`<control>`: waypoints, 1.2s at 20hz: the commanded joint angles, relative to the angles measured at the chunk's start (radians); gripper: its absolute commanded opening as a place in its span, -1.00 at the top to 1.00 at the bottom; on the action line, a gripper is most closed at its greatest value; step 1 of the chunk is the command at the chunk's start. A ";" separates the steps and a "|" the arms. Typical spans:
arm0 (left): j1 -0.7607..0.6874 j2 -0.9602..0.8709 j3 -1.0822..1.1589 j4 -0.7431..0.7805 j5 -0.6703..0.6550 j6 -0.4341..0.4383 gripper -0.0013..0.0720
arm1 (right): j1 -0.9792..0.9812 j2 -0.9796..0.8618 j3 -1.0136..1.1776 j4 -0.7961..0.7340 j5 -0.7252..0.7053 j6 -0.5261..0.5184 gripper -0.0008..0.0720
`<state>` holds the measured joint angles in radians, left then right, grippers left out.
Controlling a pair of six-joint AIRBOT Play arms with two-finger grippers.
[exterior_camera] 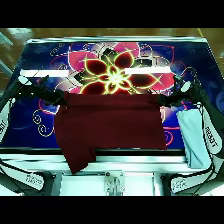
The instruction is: Fold the shirts.
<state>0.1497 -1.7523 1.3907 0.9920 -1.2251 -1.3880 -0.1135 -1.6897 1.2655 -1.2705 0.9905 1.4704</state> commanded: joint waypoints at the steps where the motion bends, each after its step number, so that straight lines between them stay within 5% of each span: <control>1: -0.011 -0.022 -0.007 0.088 -0.094 -0.087 0.87 | -0.003 -0.031 0.000 0.037 0.115 0.020 0.78; 13: 0.013 -0.027 -0.002 0.130 -0.060 -0.118 0.87 | -0.004 -0.031 0.000 -0.070 0.076 0.042 0.77; 14: 0.012 -0.027 -0.002 0.122 -0.067 -0.117 0.82 | -0.004 -0.031 0.000 -0.058 0.076 0.041 0.64; 16: 0.019 -0.022 0.010 0.117 -0.112 -0.117 -0.01 | -0.004 -0.017 0.006 -0.054 0.111 0.018 -0.19; 17: 0.028 -0.016 0.027 0.117 -0.149 -0.117 -0.01 | -0.004 0.000 0.019 -0.061 0.159 -0.018 -0.29; 21: 0.093 0.114 0.093 0.117 -0.291 -0.116 -0.01 | -0.024 0.133 0.067 -0.229 0.412 -0.101 -0.30; 24: 0.130 0.275 0.011 0.133 -0.344 -0.084 -0.01 | -0.132 0.226 0.066 -0.198 0.539 -0.119 -0.30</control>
<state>0.2459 -1.5978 1.4429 1.1114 -1.4921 -1.4956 -0.1776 -1.5433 1.3228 -1.4551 1.3712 1.3888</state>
